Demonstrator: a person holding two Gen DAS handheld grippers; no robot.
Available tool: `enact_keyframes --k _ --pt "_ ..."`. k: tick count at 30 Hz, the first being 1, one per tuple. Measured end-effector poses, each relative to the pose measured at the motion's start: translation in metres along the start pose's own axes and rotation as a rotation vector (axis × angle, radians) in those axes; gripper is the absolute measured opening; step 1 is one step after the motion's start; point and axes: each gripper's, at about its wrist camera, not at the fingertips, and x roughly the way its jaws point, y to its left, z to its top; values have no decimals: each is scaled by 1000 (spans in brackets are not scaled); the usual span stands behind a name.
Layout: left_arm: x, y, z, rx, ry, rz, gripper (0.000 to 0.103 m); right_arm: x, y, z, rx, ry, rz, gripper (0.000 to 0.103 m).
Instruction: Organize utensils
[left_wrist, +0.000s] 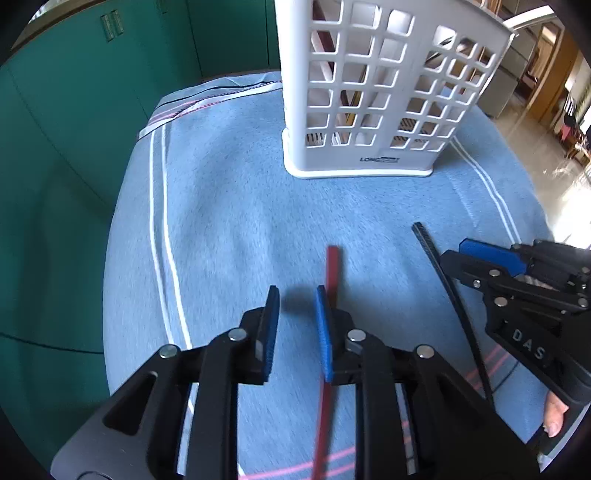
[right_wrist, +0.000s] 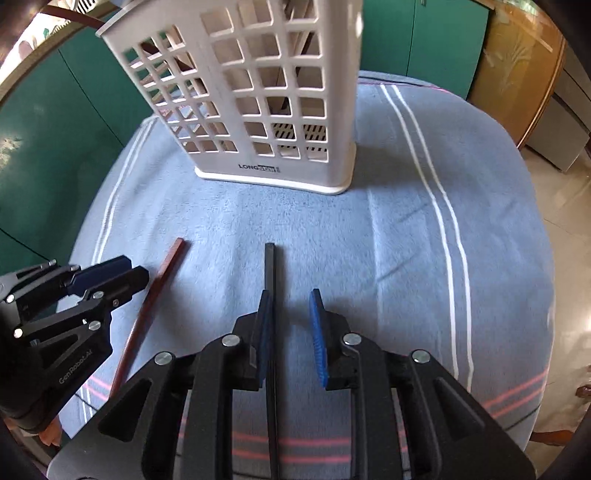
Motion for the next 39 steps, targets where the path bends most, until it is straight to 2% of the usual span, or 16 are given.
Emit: enact_keyframes --k 7,11,14,16,17,18,22,26,28,29,33,37,38,39 --pt "9 -4 7 37 22 2 34 4 8 12 -44 20 7 22" --pt "9 -5 8 56 24 18 46 11 10 15 -52 45 27 22" --pt "13 4 10 51 24 9 49 13 11 17 -56 40 25 22" --pt "13 8 7 46 21 12 49 14 12 18 -52 37 23 18" --pt "12 10 6 41 21 15 49 13 11 17 -56 35 12 10" --pt "11 14 3 32 20 20 49 12 9 16 -57 35 6 8" --pt "7 23 -3 -9 19 37 48 4 -5 4 -49 34 24 8" --pt "-3 20 -3 -16 0 -55 47 -1 -12 -4 -42 37 34 8" --pt "-8 10 -3 14 -8 -97 51 -4 -18 -9 -32 36 45 8" --pt "-7 4 -3 38 -8 -91 54 -5 -20 -10 -25 37 51 8" --pt "8 -10 0 79 27 -33 55 -7 -30 -9 -13 36 57 8" --pt "18 -14 6 94 38 -14 56 -8 -34 -9 -20 40 50 9" --pt "19 -14 8 94 39 -14 54 -8 -32 -8 -25 41 44 10" --pt "19 -14 9 92 36 -19 46 -7 -34 -6 -30 41 39 10"
